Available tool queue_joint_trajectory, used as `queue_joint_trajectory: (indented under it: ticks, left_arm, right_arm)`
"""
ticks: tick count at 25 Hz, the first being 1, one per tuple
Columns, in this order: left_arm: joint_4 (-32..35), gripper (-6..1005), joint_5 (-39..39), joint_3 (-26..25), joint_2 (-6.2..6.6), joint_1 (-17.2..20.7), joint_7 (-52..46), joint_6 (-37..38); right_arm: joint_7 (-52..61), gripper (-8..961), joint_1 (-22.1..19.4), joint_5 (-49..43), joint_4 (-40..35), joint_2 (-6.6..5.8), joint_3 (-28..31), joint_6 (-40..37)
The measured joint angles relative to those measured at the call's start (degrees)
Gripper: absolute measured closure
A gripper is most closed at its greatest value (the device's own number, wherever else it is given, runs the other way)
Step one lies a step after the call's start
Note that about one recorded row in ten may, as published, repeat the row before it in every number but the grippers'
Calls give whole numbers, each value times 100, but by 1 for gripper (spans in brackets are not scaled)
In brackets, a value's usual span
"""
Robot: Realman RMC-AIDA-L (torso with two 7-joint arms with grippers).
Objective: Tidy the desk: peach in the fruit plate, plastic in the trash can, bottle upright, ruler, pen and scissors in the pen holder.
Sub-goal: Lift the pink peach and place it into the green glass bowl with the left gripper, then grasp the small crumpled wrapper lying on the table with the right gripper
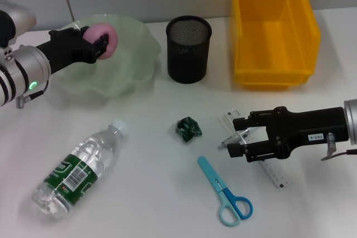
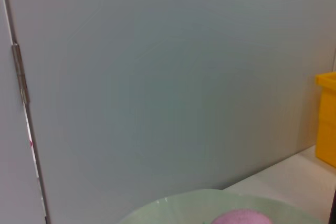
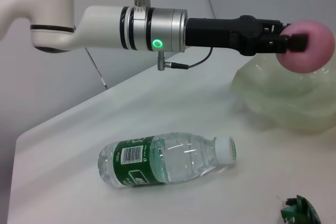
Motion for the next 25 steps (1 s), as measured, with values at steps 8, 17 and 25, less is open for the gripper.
queue_joint_trajectory:
  ticks: [8, 17, 25]
  left_arm:
    - [-34, 457, -41, 11, 1, 0, -4, 5]
    - [-2, 208, -191, 6, 30, 40, -59, 397]
    - [907, 197, 16, 44, 111, 544, -1107, 2422]
  right_arm:
    - [-1, 232, 9, 0, 2, 0, 0, 5]
    - [-3, 236, 8, 0, 2, 0, 0, 6]
    - [-14, 239, 8, -5, -14, 0, 35, 5]
